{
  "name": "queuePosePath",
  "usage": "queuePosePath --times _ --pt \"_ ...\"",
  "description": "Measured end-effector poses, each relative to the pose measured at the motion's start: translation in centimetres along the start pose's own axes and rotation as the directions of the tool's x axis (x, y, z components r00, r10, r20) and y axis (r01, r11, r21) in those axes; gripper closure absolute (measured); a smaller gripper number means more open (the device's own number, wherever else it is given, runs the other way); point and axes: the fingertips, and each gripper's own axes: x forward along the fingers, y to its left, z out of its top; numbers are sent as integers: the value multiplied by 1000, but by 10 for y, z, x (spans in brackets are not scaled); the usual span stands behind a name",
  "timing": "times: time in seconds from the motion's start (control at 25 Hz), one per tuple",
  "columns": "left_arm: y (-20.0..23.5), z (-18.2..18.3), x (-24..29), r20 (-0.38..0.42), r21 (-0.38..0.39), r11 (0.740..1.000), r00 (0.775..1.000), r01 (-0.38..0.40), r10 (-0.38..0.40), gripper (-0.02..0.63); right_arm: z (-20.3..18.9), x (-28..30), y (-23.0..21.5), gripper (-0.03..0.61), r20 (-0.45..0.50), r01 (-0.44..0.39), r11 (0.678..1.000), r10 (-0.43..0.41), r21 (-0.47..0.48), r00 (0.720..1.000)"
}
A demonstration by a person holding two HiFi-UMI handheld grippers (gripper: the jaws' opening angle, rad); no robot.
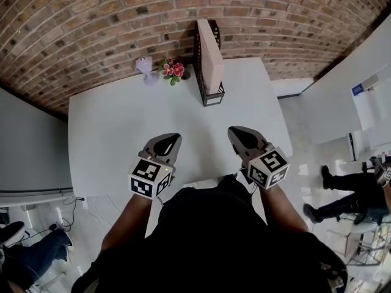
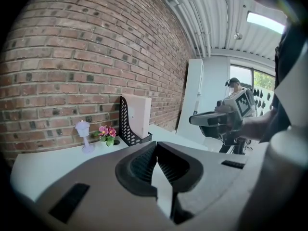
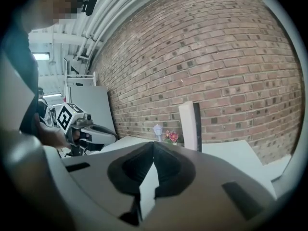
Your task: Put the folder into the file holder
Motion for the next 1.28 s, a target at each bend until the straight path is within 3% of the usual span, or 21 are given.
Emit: queuePosePath --times 0.28,1.28 --pt "5 -11 -5 -16 -4 1000 1000 -14 13 609 -18 0 -7 575 -45 44 999 -45 -26 998" --pt "6 -10 -4 -6 -12 1000 1000 -18 18 609 -12 9 -11 575 -20 39 999 -39 15 999"
